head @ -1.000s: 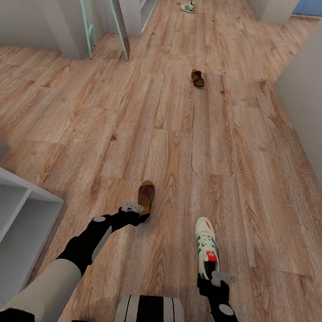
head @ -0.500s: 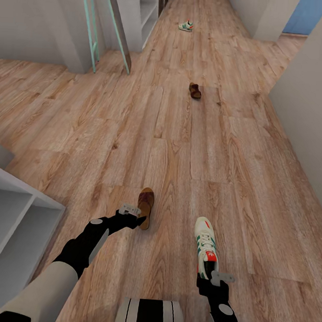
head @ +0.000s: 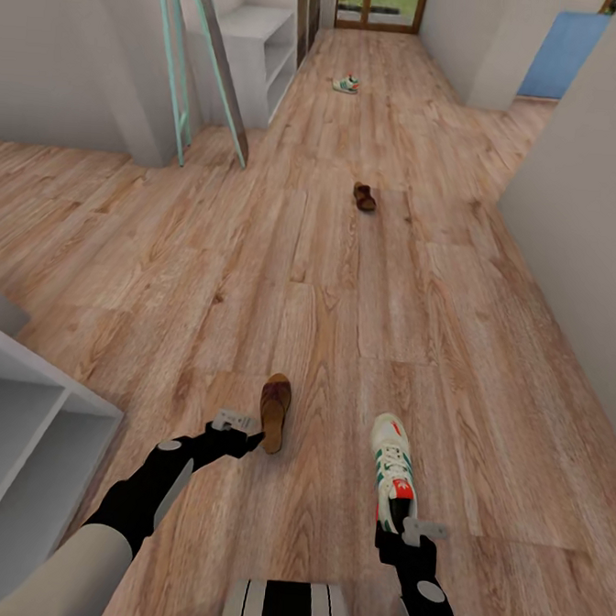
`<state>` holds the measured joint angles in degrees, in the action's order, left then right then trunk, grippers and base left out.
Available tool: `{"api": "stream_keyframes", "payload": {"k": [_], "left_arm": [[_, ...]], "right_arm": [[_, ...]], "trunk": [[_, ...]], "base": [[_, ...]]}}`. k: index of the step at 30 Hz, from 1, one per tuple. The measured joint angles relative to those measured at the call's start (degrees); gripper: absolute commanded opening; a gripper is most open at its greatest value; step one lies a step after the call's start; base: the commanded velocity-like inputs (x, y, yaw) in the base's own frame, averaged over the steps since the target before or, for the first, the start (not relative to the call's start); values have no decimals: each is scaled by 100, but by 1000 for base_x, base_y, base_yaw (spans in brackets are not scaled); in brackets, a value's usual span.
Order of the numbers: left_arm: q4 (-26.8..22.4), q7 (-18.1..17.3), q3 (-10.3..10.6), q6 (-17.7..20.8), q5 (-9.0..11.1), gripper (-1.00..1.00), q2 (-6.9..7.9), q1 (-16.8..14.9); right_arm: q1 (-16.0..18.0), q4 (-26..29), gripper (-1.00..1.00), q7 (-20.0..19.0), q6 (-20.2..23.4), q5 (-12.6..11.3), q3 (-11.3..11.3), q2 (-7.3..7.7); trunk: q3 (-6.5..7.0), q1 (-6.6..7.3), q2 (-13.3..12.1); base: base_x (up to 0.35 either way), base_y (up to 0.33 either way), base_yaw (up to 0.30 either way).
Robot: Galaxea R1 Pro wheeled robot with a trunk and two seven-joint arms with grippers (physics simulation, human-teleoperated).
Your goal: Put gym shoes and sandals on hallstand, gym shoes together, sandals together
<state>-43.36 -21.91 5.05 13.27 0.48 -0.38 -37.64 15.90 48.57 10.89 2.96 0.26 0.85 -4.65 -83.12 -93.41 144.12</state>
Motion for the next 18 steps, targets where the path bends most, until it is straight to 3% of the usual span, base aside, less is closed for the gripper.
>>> {"api": "stream_keyframes", "payload": {"k": [4, 9, 14, 18], "left_arm": [[3, 37, -274, -46, -2, 100, 5, 146], [11, 57, -526, -327, -21, 100, 11, 394], [54, 216, -606, -646, -34, 100, 6, 552], [133, 531, -608, -756, -39, 100, -7, 601]], "right_arm": [[0, 51, -100, -3, 3, 1, 3, 10], [1, 554, -100, -6, 20, 34, 0, 27], [0, 1022, -100, -12, 33, 156, -2, 32], [0, 1331, -100, -13, 39, 425, -30, 31]], "trunk": [[118, 10, -5], [270, 24, -12], [422, 36, -19], [544, 47, -24]], "base": [[0, 0, -158], [0, 0, -165], [0, 0, -155], [0, 0, -141]]}}
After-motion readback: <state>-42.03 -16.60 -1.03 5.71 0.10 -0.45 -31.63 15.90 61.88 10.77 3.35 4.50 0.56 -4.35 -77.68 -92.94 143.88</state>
